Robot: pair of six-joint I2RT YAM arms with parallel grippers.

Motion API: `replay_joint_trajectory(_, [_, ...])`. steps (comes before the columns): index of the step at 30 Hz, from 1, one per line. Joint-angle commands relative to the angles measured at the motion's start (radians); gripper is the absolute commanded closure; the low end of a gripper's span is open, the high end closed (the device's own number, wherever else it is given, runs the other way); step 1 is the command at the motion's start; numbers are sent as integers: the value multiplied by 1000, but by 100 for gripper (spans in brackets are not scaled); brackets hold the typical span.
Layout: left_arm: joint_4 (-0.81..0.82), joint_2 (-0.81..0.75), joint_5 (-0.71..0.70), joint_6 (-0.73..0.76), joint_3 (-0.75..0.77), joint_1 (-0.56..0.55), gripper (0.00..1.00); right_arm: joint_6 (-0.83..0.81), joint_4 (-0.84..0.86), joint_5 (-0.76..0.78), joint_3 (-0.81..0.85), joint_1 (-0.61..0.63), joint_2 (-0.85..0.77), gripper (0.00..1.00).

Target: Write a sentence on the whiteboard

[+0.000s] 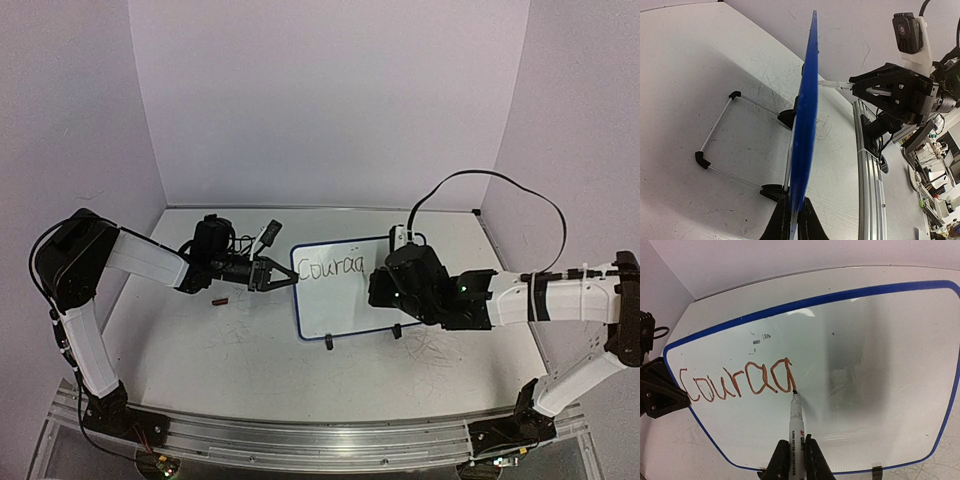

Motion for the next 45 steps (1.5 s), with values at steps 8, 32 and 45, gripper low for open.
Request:
replay_joint_trajectory(8, [-34,-38,37,-5,9,-4,100,27,-21,-5,-5,23,14,100])
replay_joint_trajectory(32, [-37,-37,38,-4,10,-4,100,-22,46,-13,-36,-9,-99,100])
replay_joint_trajectory(45, [-44,-41,35,-3,12,-4,100,-57,81,-26,-10,-42,-60,100])
